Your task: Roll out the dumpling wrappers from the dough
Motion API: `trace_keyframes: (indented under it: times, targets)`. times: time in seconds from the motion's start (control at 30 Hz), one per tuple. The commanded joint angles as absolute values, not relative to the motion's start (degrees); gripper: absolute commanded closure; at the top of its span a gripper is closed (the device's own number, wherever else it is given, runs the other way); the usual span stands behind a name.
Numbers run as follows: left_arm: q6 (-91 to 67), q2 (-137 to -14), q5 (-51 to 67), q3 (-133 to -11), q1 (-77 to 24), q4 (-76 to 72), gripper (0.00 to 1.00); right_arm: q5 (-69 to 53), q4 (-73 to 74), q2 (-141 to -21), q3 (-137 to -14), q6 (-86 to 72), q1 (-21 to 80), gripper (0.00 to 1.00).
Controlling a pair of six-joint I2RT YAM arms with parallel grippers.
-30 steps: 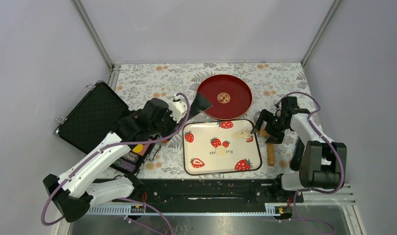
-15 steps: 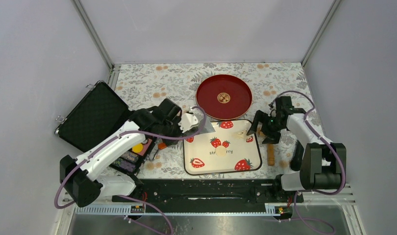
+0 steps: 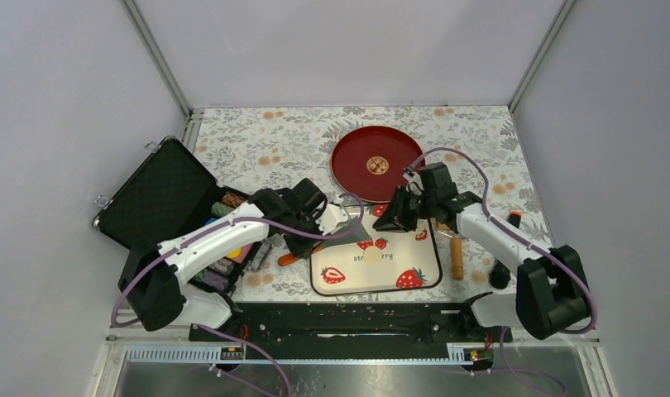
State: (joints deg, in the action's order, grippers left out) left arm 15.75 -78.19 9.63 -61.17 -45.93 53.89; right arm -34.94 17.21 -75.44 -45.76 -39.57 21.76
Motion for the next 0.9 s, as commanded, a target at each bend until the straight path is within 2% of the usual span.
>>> trace_keyframes:
  times: [0.0,0.07,0.17,0.37,0.87]
  targets:
    - [12.49,-76.52,9.96,-60.17,-46.47,48.85,1.00,-38.01,3.89,-80.18,-46.55,-50.26,26.24,0.82]
    - [12.33,-75.69,9.81,-59.55,-46.62,48.25,1.00,-38.16,2.56,-83.50,-48.12,-50.97,28.26,0.87]
    - [12.26,-74.71,9.09,-59.22,-46.78,48.23,1.00,-37.03,2.36,-87.93,-51.21,-51.25,31.27,0.90]
    - [11.72,-72.46,7.69,-58.40,-46.79,47.69,1.00,-35.49,3.91,-93.75,-54.68,-50.71,35.58,0.92]
    - [11.60,-66.58,5.27,-55.98,-46.80,44.32,1.00,-35.05,7.62,-96.48,-55.31,-48.96,37.15,0.92]
